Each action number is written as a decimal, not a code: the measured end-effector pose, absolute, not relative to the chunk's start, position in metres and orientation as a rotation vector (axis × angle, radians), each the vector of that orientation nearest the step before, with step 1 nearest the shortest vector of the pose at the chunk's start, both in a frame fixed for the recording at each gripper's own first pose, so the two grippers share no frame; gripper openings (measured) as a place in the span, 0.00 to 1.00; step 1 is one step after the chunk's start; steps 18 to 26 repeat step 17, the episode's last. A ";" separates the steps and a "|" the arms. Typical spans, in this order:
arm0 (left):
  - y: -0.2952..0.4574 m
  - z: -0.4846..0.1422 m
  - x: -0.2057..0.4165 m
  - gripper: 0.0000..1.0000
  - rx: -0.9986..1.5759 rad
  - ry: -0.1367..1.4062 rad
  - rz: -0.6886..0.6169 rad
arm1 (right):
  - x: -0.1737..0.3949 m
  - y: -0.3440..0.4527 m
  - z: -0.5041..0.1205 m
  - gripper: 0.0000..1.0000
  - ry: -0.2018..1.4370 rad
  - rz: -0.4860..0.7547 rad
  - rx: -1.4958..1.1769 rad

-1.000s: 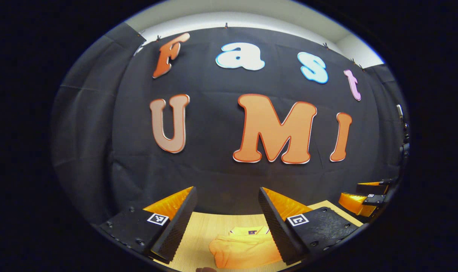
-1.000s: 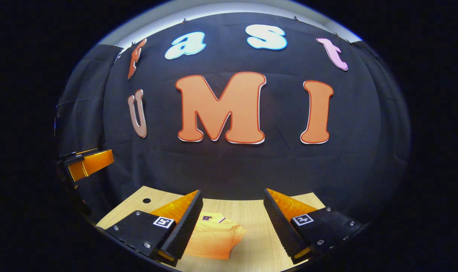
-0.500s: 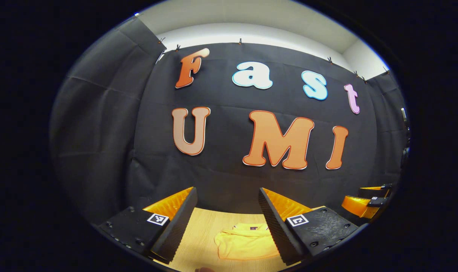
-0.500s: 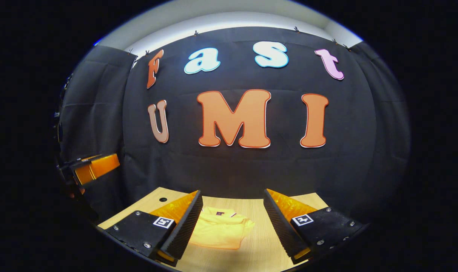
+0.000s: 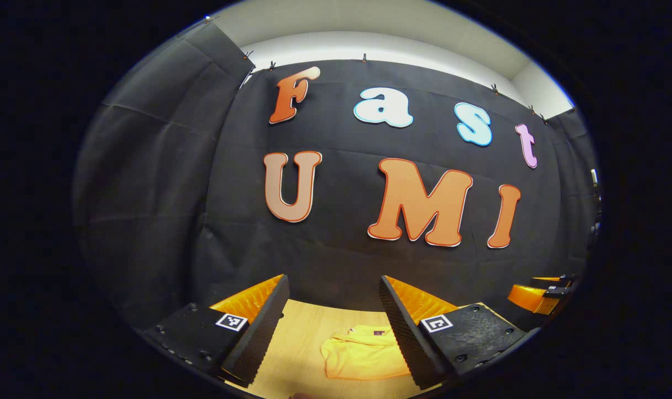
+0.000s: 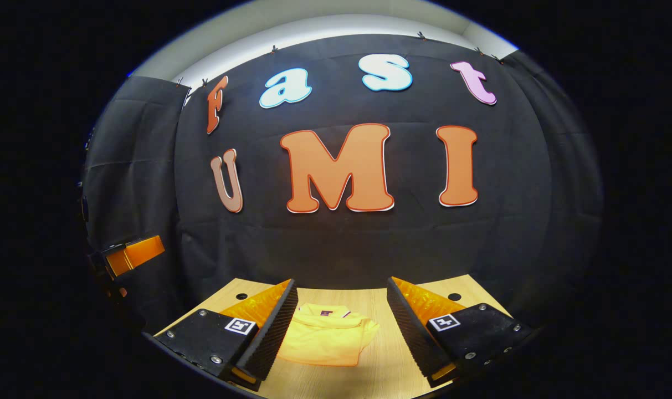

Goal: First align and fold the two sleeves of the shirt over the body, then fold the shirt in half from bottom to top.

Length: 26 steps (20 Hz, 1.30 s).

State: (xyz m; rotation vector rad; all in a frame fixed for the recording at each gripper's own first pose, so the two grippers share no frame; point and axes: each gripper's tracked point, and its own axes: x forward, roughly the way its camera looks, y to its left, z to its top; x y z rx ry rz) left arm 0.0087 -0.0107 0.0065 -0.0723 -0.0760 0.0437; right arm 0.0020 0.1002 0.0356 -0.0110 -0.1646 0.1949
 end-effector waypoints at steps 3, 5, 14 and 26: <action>-0.004 0.005 0.017 0.98 -0.064 -0.069 0.031 | 0.005 0.104 0.034 0.98 -0.172 0.168 -0.024; 0.002 0.004 0.018 0.98 -0.048 -0.068 0.021 | 0.003 0.110 0.027 0.98 -0.164 0.161 -0.021; 0.021 0.005 0.016 0.98 0.006 -0.072 -0.011 | -0.014 0.122 0.019 0.98 -0.170 0.114 -0.012; 0.029 0.007 0.014 0.98 -0.005 -0.082 0.007 | -0.013 0.121 0.020 0.98 -0.171 0.121 -0.011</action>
